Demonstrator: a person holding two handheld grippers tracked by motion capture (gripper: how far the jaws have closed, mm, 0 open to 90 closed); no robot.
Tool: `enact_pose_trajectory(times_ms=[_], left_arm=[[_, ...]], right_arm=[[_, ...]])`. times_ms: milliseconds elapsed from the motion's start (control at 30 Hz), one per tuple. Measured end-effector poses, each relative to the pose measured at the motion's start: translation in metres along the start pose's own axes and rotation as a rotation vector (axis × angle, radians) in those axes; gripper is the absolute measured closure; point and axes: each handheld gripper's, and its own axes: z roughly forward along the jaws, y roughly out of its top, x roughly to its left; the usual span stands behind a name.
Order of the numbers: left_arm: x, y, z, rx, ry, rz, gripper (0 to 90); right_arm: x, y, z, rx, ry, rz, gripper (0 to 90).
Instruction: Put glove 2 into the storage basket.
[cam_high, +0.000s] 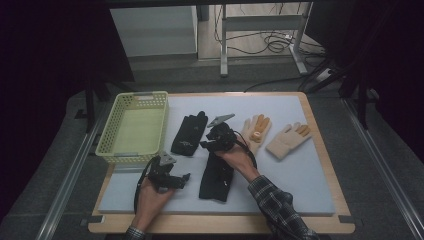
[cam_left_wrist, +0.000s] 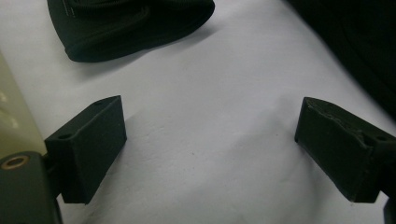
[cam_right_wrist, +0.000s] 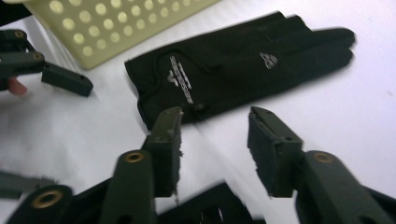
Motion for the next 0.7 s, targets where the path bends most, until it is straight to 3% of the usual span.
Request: enact_pose_trajectory(times_ms=[267, 533, 700], left_arm=[[0.000, 0.000, 0.000, 0.000, 0.000, 0.000, 8.7], [0.000, 0.000, 0.000, -0.002, -0.002, -0.002, 8.7], [0.000, 0.000, 0.000, -0.002, -0.003, -0.002, 8.7]], right_arm=[[0.001, 0.018, 0.027, 0.015, -0.006, -0.029, 58.8], [-0.009, 0.031, 0.056, 0.026, -0.004, -0.017, 39.7], [-0.011, 0.034, 0.076, 0.051, -0.011, -0.027, 32.6]])
